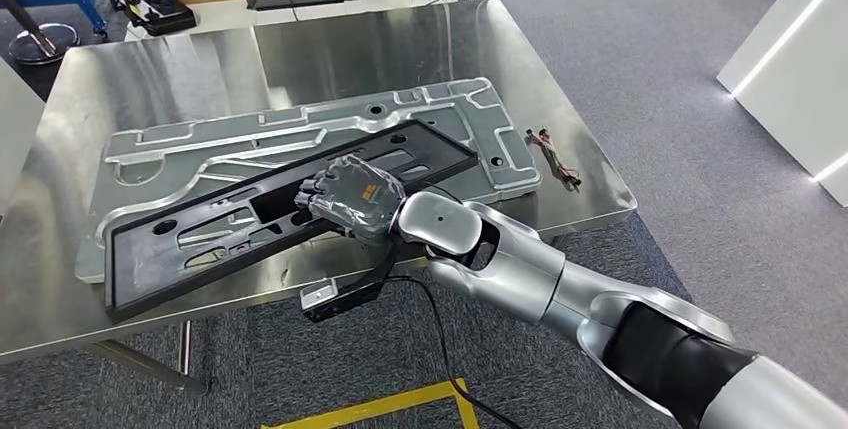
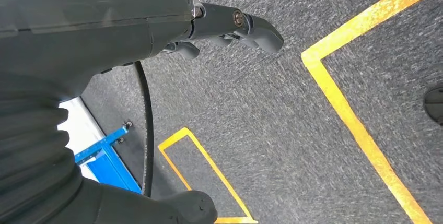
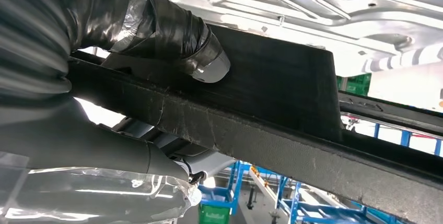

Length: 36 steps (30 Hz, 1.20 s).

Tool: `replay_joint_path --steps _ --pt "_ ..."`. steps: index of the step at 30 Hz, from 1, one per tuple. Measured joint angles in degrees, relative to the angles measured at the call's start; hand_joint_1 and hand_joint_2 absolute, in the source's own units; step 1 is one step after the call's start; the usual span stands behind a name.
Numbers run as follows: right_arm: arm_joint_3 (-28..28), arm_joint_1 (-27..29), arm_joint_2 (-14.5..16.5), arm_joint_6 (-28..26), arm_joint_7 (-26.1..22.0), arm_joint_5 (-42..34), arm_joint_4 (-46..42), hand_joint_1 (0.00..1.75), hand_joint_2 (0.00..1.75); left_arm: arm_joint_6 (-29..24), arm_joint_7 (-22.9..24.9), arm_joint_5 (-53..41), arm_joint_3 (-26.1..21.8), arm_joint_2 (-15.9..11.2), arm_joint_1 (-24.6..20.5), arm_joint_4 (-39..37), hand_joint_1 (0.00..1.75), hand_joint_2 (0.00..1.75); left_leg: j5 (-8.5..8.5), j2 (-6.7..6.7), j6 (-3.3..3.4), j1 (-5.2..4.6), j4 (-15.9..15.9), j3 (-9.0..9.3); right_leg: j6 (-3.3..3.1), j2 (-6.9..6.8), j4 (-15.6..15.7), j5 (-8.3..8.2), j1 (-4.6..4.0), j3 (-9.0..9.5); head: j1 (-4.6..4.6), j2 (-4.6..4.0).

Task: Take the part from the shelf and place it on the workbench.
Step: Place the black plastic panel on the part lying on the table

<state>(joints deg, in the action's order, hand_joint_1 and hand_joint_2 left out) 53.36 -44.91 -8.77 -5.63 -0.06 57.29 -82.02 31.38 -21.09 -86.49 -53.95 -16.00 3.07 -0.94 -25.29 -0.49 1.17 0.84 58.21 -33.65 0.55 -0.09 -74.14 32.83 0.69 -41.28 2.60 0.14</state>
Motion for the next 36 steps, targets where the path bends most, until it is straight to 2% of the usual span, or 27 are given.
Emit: replay_joint_path --steps 2,3,4,6,8,9,10,12,13,14,15,17,18,19,21,24,26,28,29,30,31,32,33,34,35,36 --pt "0.0 -0.1 0.0 0.0 0.1 0.0 0.1 1.75 1.75 0.0 0.0 0.0 0.0 0.0 0.0 0.0 0.00 1.75 -0.57 -0.14 -0.10 -0.19 0.0 0.80 -0.73 0.01 7.2 -5.05 -0.21 2.59 0.00 0.01" --pt "0.0 -0.2 0.0 0.0 0.1 0.0 0.1 1.75 1.75 0.1 0.0 0.0 0.0 0.1 -0.1 0.0 0.00 1.75 -0.85 -0.18 -0.27 -0.33 0.1 1.04 -1.13 0.01 11.0 -6.79 -0.38 4.15 0.01 0.01" --pt "0.0 -0.2 0.1 0.1 0.1 -0.1 0.2 1.75 1.75 0.1 0.0 0.0 0.0 0.1 -0.1 0.0 0.00 1.75 -1.05 -0.21 -0.49 -0.42 0.1 1.10 -1.40 0.01 13.6 -7.67 -0.54 5.18 0.00 0.01" --pt "0.0 -0.4 0.1 0.1 0.2 -0.1 0.3 1.75 1.75 0.1 0.0 0.0 0.0 0.1 -0.3 0.0 0.00 1.75 -1.27 -0.22 -1.13 -0.51 0.0 1.07 -1.69 0.04 15.2 -7.54 -0.83 5.81 0.00 -0.01" --pt "-0.1 -0.4 0.1 0.1 0.3 -0.2 0.3 1.75 1.75 0.2 0.0 0.0 0.0 0.0 -0.3 0.0 0.00 1.75 -1.65 -0.17 -1.77 -0.44 0.1 1.33 -2.00 0.07 15.9 -7.51 -0.59 6.33 -0.01 -0.01" --pt "-0.2 -0.5 0.1 0.1 0.4 -0.2 0.4 1.75 1.75 0.2 -0.1 0.0 0.0 -0.1 -0.2 0.0 0.00 1.75 -2.30 -0.10 -2.10 -0.38 1.0 1.09 -2.24 0.05 16.2 -7.51 -0.39 6.78 -0.02 0.00" --pt "-0.2 -0.6 0.1 0.1 0.5 -0.3 0.5 1.75 1.75 0.3 -0.1 0.0 0.0 -0.1 -0.2 0.0 0.00 1.75 -3.49 -0.03 -2.43 -0.30 3.2 0.17 -2.49 0.02 16.6 -7.47 -0.19 7.24 -0.02 0.00" --pt "-0.3 -0.7 0.1 0.2 0.6 -0.4 0.7 1.75 1.75 0.3 -0.1 0.0 0.0 -0.2 -0.1 0.0 0.00 1.75 -6.61 0.09 -3.04 -0.05 10.5 -3.59 -2.85 -0.03 16.7 -7.12 -0.21 7.78 -0.02 0.01" --pt "-0.3 -0.7 0.1 0.2 0.6 -0.4 0.9 1.75 1.75 0.2 -0.1 0.0 0.0 -0.2 -0.1 0.0 0.00 1.75 -7.61 0.10 -3.29 0.06 13.9 -5.60 -2.91 -0.03 16.6 -6.91 -0.25 7.95 -0.02 0.00" --pt "-0.3 -0.6 0.1 0.2 0.6 -0.4 1.1 1.75 1.75 0.2 -0.1 0.0 0.0 -0.2 0.0 0.0 0.00 1.75 -7.56 0.11 -3.46 0.16 15.7 -6.86 -2.91 -0.01 16.6 -6.68 -0.28 8.15 -0.02 0.01" --pt "-0.3 -0.5 0.1 0.3 0.6 -0.4 1.4 1.75 1.75 0.2 -0.1 0.0 0.0 -0.2 0.0 0.0 0.00 1.75 -6.30 0.13 -3.55 0.26 15.1 -7.06 -2.87 0.01 16.5 -6.41 -0.28 8.41 -0.02 0.00" --pt "-0.5 -0.5 0.1 0.3 0.6 -0.4 1.8 1.75 1.75 0.2 0.0 0.0 0.0 -0.3 0.0 0.0 0.00 1.75 -1.57 0.21 -3.49 0.40 8.3 -4.54 -2.60 0.05 16.2 -5.70 -0.26 9.06 -0.02 0.00" --pt "-0.7 -0.5 0.1 0.3 0.6 -0.4 2.0 1.75 1.75 0.2 0.0 0.0 0.0 -0.3 -0.1 0.0 0.00 1.75 0.16 0.25 -3.30 0.31 4.7 -2.95 -2.37 0.08 16.0 -5.36 -0.35 9.24 -0.02 0.00" --pt "-0.8 -0.6 0.1 0.4 0.6 -0.4 2.2 1.75 1.75 0.2 0.1 0.0 0.0 -0.3 -0.2 0.0 0.00 1.75 1.06 0.25 -2.97 0.19 2.1 -1.81 -2.10 0.10 15.9 -5.14 -0.43 9.24 -0.02 -0.01" --pt "-1.0 -0.6 0.1 0.4 0.7 -0.4 2.6 1.75 1.75 0.1 0.2 0.0 0.0 -0.4 -0.2 0.0 0.00 1.75 0.83 0.19 -2.27 -0.14 0.8 -1.33 -1.56 0.12 15.8 -5.00 -0.55 9.00 -0.02 -0.01" --pt "-1.3 -0.7 0.1 0.3 0.7 -0.5 3.2 1.75 1.75 0.1 0.4 0.0 0.0 -0.3 -0.3 0.0 0.00 1.75 0.79 0.14 -1.18 0.12 0.1 -0.95 -0.75 0.11 14.9 -4.18 -0.48 8.76 -0.01 -0.01" --pt "-1.7 -0.7 0.1 0.3 0.7 -0.5 3.4 1.75 1.75 0.1 0.3 0.0 0.0 -0.3 -0.4 0.0 0.00 1.75 0.71 0.17 -0.49 0.29 -0.4 -0.49 -0.33 0.12 9.9 -1.66 -0.38 6.33 0.00 -0.01" --pt "-1.8 -0.5 0.1 0.3 0.7 -0.5 3.8 1.75 1.75 0.1 0.4 0.0 0.0 -0.3 -0.5 0.0 0.00 1.75 0.42 0.18 -0.12 0.24 -0.4 -0.26 -0.10 0.11 2.2 1.16 -0.34 1.88 0.00 0.00" --pt "-1.8 -0.3 0.1 0.3 0.7 -0.5 4.0 1.75 1.75 0.1 0.4 0.0 0.0 -0.3 -0.5 0.0 0.00 1.75 0.24 0.16 -0.05 0.23 -0.3 -0.09 -0.02 0.11 -0.2 1.39 -0.30 0.22 0.00 0.00" --pt "-1.8 -0.2 0.1 0.3 0.7 -0.5 4.2 1.75 1.75 0.1 0.4 0.0 0.0 -0.2 -0.5 0.0 0.00 1.75 0.03 0.12 -0.06 0.22 -0.3 0.13 -0.01 0.10 -0.5 0.46 -0.28 -0.44 0.00 0.00" --pt "-1.8 0.0 0.1 0.3 0.7 -0.5 4.4 1.75 1.75 0.1 0.4 0.0 0.0 -0.2 -0.5 0.0 0.00 1.75 -0.23 0.06 -0.13 0.22 -0.2 0.44 -0.09 0.10 1.5 -1.58 -0.26 0.11 0.00 0.00" --pt "-1.9 0.0 0.1 0.3 0.7 -0.5 4.5 1.75 1.75 0.1 0.4 0.0 0.0 -0.1 -0.5 0.0 0.00 1.75 -0.54 -0.01 -0.25 0.22 -0.1 0.78 -0.27 0.10 5.2 -4.21 -0.26 1.57 0.00 -0.01" --pt "-2.0 0.0 0.1 0.3 0.7 -0.5 4.6 1.75 1.75 0.1 0.4 0.0 0.0 -0.1 -0.5 0.0 0.00 1.75 -0.87 -0.09 -0.48 0.14 0.0 1.05 -0.53 0.10 9.1 -6.18 -0.36 3.23 -0.01 -0.01" --pt "-2.0 0.0 0.1 0.3 0.7 -0.5 4.7 1.75 1.75 0.1 0.4 0.0 0.0 -0.1 -0.5 0.0 0.00 1.75 -1.17 -0.14 -0.77 0.04 0.2 1.20 -0.79 0.11 12.3 -7.43 -0.44 4.59 -0.01 -0.01" --pt "-2.1 0.0 0.1 0.3 0.7 -0.5 4.8 1.75 1.75 0.1 0.4 0.0 0.0 0.0 -0.5 0.0 0.00 1.75 -1.38 -0.15 -1.08 -0.06 0.2 1.25 -1.00 0.13 14.2 -7.86 -0.56 5.36 -0.01 -0.01" --pt "-2.1 0.0 0.1 0.3 0.7 -0.6 4.9 1.75 1.75 0.1 0.4 0.0 0.0 0.0 -0.5 0.0 0.00 1.75 -1.51 -0.14 -1.42 -0.13 0.2 1.28 -1.22 0.18 14.8 -7.58 -0.69 5.58 -0.02 -0.01"
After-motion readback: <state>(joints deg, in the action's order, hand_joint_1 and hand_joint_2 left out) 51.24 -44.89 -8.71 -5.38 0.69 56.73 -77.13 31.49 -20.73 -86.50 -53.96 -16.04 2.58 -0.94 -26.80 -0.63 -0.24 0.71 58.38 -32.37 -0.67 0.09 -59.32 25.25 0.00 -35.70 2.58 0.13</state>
